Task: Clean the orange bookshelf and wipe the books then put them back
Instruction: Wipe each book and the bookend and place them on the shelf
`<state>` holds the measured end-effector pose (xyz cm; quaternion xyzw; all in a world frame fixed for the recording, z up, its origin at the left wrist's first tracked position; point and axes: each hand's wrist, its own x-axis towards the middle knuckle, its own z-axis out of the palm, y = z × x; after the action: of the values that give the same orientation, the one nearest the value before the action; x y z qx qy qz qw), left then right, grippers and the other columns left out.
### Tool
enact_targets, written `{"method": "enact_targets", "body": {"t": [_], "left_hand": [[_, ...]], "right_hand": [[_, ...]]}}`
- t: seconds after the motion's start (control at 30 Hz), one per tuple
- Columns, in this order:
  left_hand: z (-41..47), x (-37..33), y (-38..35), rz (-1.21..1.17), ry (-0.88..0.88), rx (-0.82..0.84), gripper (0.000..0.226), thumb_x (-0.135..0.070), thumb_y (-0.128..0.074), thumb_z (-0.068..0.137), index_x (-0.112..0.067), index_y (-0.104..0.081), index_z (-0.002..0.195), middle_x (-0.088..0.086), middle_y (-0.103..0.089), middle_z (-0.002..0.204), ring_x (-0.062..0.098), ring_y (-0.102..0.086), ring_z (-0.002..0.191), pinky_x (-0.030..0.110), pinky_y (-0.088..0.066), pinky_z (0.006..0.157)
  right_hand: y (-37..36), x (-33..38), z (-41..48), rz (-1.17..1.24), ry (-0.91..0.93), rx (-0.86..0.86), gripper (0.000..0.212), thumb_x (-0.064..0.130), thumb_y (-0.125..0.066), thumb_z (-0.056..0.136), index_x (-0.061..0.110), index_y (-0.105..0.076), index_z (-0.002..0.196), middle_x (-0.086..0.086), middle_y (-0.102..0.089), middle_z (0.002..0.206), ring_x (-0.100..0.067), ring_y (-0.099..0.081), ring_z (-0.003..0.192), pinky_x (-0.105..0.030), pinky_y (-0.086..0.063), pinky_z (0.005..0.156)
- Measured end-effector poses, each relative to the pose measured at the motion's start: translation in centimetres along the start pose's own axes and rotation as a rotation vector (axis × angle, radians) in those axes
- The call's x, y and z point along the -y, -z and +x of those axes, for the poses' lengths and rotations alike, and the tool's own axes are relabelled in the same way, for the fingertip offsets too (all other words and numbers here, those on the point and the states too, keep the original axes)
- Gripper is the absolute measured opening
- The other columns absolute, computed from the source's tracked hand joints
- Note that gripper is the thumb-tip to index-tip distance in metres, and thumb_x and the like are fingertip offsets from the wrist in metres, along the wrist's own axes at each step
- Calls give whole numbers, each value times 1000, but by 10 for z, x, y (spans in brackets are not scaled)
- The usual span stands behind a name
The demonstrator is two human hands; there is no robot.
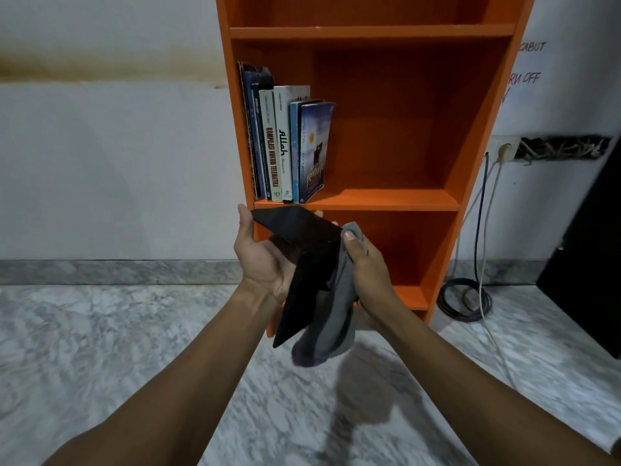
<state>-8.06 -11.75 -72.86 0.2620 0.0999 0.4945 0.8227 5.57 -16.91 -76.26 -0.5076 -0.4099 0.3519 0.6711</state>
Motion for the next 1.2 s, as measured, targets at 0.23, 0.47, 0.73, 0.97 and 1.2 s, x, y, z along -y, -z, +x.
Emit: {"method": "enact_targets", "body": {"t": [0.23,0.47,0.73,0.97,1.2], "left_hand": [[-5,9,-9,458,138,27,58,-56,-33,104,-16,-62,136,14,-66,134,32,-60,128,48,-44,110],[-8,13,-17,192,161,-53,52,-41,-36,107,-6,-54,142,19,-57,138,36,-52,136,50,-38,115],[-8,0,-19,250,19,-201,32,-31,-42,106,-7,-60,114,12,-68,85,27,-71,87,43,-60,79],[-10,17,-27,920,-33,66,29,-24,-49,104,-5,-70,102,18,-70,92,25,-67,89,41,-51,83],[-14,58,24,1753,-58,349,37,-32,-48,103,1,-64,96,20,-68,101,35,-64,91,54,-48,83]], "right_hand": [[19,20,24,-52,168,-193,22,43,-56,101,28,-61,85,2,-65,82,-17,-63,82,-43,-51,79],[0,-2,4,-625,550,-128,45,35,-43,105,26,-50,149,0,-41,157,-17,-36,145,-32,-32,114],[5,-39,-10,-663,554,-18,37,29,-46,104,37,-56,139,3,-53,133,-13,-51,123,-40,-47,102],[16,-6,10,-135,58,-68,48,58,-54,98,22,-63,128,3,-71,118,-12,-67,113,-39,-53,102],[56,-35,-1,165,-391,-25,79,74,-61,83,12,-65,131,-12,-78,103,-27,-76,91,-40,-62,79]]}}
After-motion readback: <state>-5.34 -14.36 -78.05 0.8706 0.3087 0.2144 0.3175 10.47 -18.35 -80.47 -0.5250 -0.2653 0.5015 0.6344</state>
